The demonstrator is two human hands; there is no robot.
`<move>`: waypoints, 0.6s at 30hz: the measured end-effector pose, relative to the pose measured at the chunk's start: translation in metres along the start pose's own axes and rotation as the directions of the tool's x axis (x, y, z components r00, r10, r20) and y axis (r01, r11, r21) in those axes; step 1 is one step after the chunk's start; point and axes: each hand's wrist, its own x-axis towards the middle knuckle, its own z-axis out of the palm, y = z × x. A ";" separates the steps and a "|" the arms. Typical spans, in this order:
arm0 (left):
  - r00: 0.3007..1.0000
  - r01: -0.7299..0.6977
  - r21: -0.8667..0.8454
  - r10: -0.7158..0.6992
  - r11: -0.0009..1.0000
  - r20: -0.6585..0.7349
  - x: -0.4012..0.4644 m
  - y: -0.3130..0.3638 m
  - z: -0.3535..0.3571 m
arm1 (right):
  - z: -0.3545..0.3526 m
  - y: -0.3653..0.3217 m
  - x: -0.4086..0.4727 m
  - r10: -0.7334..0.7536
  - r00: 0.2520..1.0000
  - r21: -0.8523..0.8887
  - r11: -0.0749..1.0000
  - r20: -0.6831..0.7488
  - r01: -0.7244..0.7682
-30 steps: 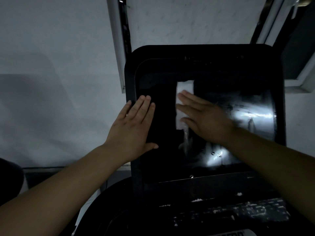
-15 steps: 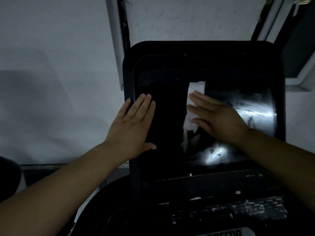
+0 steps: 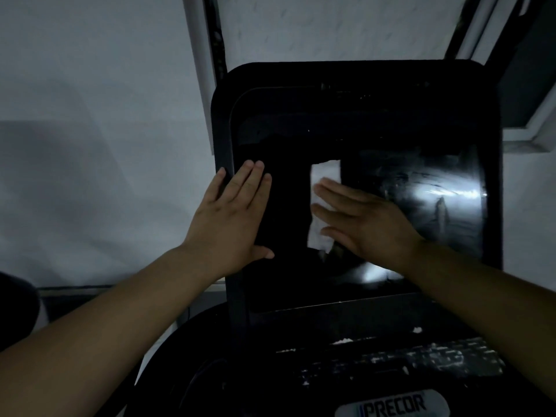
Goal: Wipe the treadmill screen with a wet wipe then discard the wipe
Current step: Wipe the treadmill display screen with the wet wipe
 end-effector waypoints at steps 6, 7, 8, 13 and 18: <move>1.000 0.022 0.014 -0.022 1.000 0.008 0.001 0.002 0.001 | -0.004 0.003 -0.014 0.055 0.998 -0.020 0.998 -0.011 -0.056; 1.000 0.021 0.016 -0.021 1.000 0.013 0.001 0.002 0.001 | -0.002 -0.005 -0.010 0.054 0.998 -0.019 0.998 -0.027 -0.054; 1.000 0.019 0.014 -0.019 1.000 0.016 0.001 0.002 0.001 | 0.002 -0.015 -0.005 0.043 0.998 -0.017 0.999 -0.047 -0.044; 1.000 0.003 -0.017 -0.003 1.000 -0.006 -0.001 0.001 -0.001 | 0.025 -0.048 0.013 -0.016 0.995 0.016 1.000 -0.094 0.018; 0.999 0.018 0.007 -0.019 1.000 0.029 0.001 0.002 -0.001 | 0.005 -0.022 -0.020 0.034 0.996 0.014 0.999 -0.088 -0.032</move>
